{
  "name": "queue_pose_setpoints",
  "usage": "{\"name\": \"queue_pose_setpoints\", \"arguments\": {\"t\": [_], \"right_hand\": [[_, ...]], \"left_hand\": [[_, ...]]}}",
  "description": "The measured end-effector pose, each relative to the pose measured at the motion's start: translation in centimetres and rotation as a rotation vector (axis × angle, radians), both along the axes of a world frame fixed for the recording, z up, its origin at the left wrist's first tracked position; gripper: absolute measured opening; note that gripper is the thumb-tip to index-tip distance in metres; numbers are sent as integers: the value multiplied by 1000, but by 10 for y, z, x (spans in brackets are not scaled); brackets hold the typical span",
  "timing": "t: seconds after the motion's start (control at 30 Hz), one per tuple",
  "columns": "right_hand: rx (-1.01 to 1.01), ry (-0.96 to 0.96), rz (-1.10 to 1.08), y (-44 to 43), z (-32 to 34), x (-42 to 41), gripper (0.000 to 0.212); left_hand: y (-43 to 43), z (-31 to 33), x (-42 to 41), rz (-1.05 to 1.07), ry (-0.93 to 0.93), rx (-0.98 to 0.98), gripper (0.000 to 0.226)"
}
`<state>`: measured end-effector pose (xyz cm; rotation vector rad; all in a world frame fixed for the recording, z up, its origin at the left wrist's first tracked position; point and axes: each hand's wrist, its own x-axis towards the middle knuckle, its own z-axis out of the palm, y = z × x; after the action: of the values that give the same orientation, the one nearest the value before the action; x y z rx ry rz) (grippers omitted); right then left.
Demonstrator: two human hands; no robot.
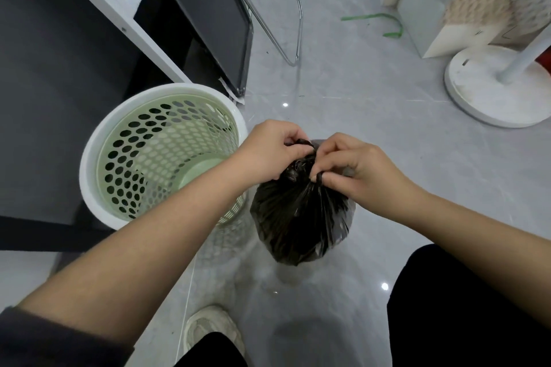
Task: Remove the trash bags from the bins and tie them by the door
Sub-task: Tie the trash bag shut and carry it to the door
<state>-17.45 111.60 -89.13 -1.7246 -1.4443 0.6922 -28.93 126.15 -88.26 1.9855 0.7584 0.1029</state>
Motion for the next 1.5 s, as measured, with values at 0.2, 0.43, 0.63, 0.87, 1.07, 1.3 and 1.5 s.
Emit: {"name": "queue_pose_setpoints", "arguments": {"t": [0.2,0.43,0.63,0.87,1.07,1.3,1.5], "right_hand": [[-17,319,-304,9,2,-2,12],[-31,267,-393,12,1,3,21],[39,250,-487,18,2,3,15],[62,366,-581,29,5,0,19],[-13,443,-788,48,8,-12,11],[-87,572,-920,62,65,-41,7],[-143,684,-975,61,148,-54,7]], "left_hand": [[-1,3,5,220,-136,-268,12],[-9,14,9,293,-140,-595,10],[-6,20,10,385,-126,-831,7],[-7,18,9,589,-273,-726,12],[-17,24,-8,331,-259,177,7],[-2,71,-12,187,-75,333,21],[-14,143,-20,275,-64,202,10]]}}
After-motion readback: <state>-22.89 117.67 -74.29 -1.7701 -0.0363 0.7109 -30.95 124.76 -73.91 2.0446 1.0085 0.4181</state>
